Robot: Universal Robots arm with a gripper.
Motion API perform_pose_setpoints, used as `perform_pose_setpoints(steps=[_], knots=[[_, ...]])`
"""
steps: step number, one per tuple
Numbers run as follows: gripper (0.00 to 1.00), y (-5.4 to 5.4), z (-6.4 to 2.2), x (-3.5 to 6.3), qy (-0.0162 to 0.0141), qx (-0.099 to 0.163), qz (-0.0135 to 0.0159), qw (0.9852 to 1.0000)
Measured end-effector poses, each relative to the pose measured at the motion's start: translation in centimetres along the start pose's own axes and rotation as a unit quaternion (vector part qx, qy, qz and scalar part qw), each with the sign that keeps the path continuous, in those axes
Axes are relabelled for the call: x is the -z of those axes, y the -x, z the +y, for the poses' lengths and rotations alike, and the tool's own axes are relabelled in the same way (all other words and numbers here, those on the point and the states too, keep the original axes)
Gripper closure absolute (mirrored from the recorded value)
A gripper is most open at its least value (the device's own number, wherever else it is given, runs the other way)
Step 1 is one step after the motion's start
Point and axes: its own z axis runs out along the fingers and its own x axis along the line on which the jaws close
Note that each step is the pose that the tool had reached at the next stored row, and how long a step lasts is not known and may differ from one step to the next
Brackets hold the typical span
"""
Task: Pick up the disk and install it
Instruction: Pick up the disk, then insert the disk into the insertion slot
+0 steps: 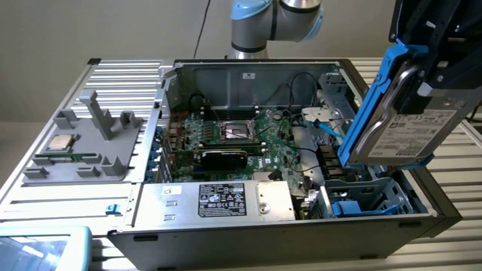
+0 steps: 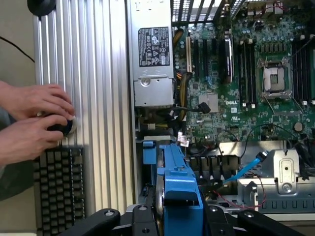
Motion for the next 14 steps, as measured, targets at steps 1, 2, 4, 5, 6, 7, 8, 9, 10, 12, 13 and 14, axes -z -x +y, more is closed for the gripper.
perform_pose_setpoints(steps=[1, 2, 4, 5, 6, 7, 8, 9, 10, 12, 13, 14], knots=[[0.63, 0.0, -0.01, -0.18, -0.0004, 0.000, 0.0000, 1.0000], [0.63, 0.0, -0.01, -0.36, -0.0008, 0.000, 0.0000, 1.0000], [0.63, -0.1, -0.03, -0.73, -0.0013, 0.000, -0.0002, 1.0000], [0.63, -0.1, -0.03, -0.91, -0.0015, 0.000, -0.0001, 1.0000], [0.63, -0.1, -0.04, -1.10, -0.0017, 0.000, -0.0001, 1.0000], [0.63, -0.1, -0.05, -1.26, -0.0019, 0.000, -0.0001, 1.0000], [0.63, -0.1, -0.08, -1.45, -0.0020, -0.001, -0.0001, 1.0000], [0.63, -0.1, -0.11, -1.62, -0.0022, -0.001, -0.0001, 1.0000], [0.63, -0.1, -0.16, -1.77, -0.0023, 0.000, -0.0002, 1.0000], [0.63, -0.1, -0.18, -1.84, -0.0023, -0.001, -0.0002, 1.0000], [0.63, -0.1, -0.19, -1.84, -0.0023, -0.001, -0.0002, 1.0000], [0.63, -0.1, -0.19, -1.84, -0.0023, -0.001, -0.0002, 1.0000]])
